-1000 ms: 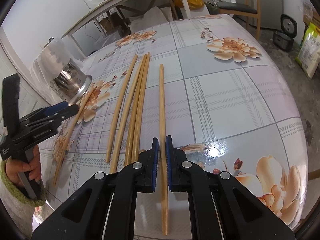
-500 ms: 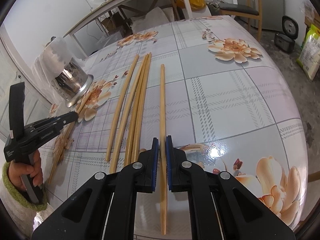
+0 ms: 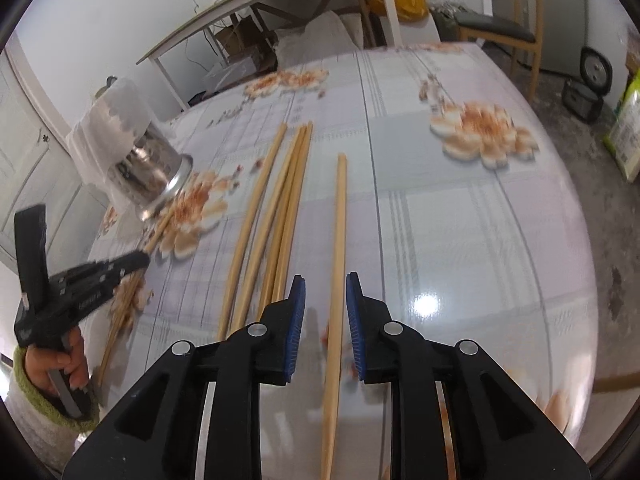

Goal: Organize utensils

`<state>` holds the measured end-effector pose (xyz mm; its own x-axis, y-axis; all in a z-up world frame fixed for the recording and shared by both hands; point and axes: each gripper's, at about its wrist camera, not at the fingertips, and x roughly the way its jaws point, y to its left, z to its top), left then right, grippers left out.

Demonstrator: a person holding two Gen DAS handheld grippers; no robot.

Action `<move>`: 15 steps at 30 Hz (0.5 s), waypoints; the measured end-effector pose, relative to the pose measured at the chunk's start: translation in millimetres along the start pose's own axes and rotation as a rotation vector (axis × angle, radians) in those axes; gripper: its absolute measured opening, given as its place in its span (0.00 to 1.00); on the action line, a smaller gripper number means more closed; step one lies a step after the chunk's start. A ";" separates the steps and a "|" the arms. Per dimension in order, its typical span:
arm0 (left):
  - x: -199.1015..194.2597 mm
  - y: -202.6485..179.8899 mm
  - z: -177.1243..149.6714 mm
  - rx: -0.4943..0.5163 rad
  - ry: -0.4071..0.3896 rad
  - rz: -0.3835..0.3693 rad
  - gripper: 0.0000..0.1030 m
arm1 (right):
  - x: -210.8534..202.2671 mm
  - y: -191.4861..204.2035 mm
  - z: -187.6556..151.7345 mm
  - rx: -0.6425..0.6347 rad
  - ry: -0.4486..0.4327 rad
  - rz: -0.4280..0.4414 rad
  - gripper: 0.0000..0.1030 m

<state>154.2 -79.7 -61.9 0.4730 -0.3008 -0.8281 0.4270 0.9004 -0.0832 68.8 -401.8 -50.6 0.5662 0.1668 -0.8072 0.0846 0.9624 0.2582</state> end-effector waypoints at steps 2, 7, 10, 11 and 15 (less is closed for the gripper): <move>0.5 1.0 1.1 -0.002 0.001 -0.003 0.06 | 7.0 1.8 12.2 -0.023 -0.003 -0.023 0.21; -0.2 5.9 1.4 -0.021 0.005 -0.013 0.06 | 26.7 2.4 36.2 -0.063 -0.004 -0.056 0.21; -0.9 6.9 1.0 -0.023 0.007 -0.012 0.06 | 39.1 4.8 44.9 -0.092 0.009 -0.068 0.21; -1.1 7.0 0.8 -0.023 0.007 -0.011 0.06 | 44.2 6.5 46.6 -0.104 0.016 -0.076 0.21; -2.2 6.3 0.7 -0.020 0.010 -0.006 0.06 | 54.4 11.9 45.1 -0.146 0.032 -0.113 0.11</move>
<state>156.4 -73.6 -60.2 0.4627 -0.3030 -0.8331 0.4139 0.9049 -0.0992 137.6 -391.0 -67.6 0.5333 0.0599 -0.8438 0.0252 0.9959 0.0866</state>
